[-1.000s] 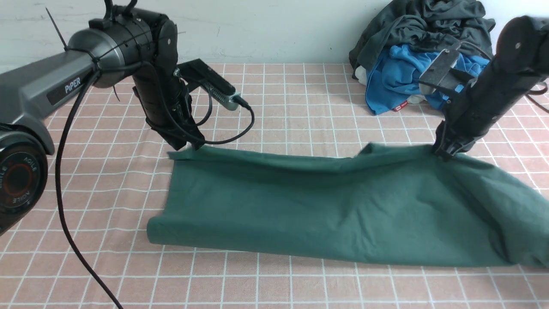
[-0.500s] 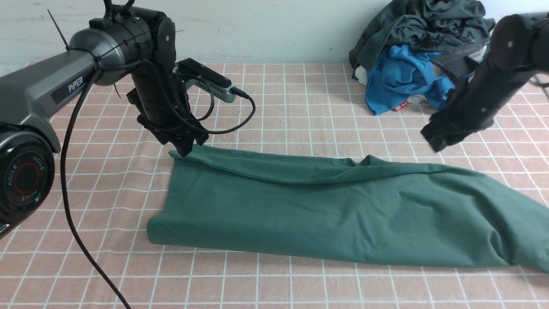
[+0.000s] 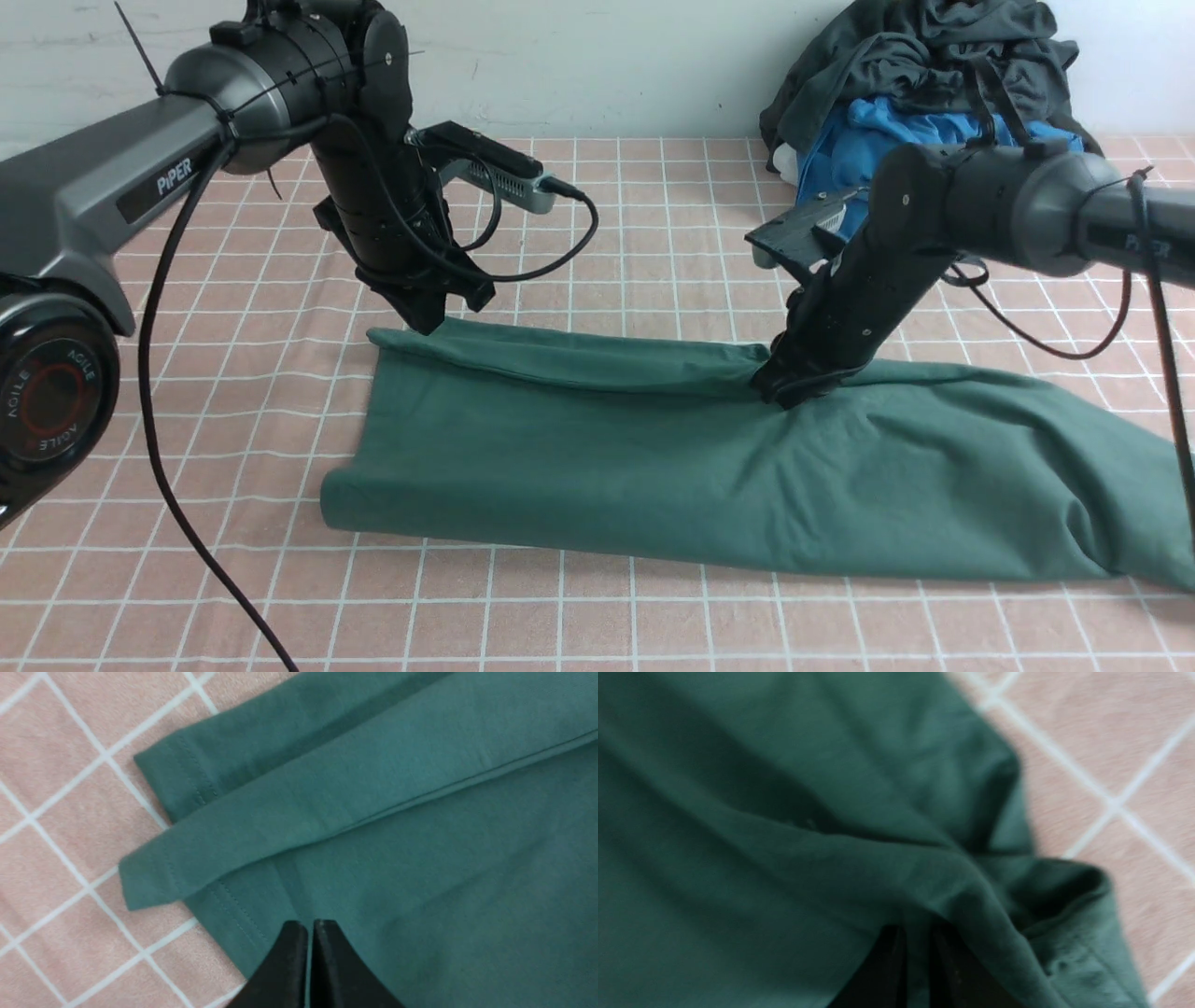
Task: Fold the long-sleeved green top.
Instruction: Use the right arm to clamp the right edge of the fabric
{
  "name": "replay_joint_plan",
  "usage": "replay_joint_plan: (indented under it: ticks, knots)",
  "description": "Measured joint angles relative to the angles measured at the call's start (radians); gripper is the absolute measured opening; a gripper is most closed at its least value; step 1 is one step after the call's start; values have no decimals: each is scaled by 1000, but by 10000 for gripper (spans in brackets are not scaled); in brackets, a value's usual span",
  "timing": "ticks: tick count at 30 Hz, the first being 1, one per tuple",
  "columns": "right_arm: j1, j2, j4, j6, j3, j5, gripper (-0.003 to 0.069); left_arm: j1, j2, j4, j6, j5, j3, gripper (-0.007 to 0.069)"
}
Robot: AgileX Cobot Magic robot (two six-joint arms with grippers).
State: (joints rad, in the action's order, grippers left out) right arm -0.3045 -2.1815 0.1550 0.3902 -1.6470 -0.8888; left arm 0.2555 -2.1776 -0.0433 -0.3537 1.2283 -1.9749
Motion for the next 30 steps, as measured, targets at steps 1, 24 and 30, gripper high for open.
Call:
replay_joint_plan:
  ticks: [1, 24, 30]
  knots:
    - [4, -2, -34, -65, 0, 49, 72, 0, 17, -1, 0, 0, 0, -3]
    - [178, 308, -115, -212, 32, -255, 69, 0, 50, -179, -52, -16, 372, -3]
    - [176, 508, -26, -214, 422, -111, 69, 0, 91, -190, -73, -48, 473, -3]
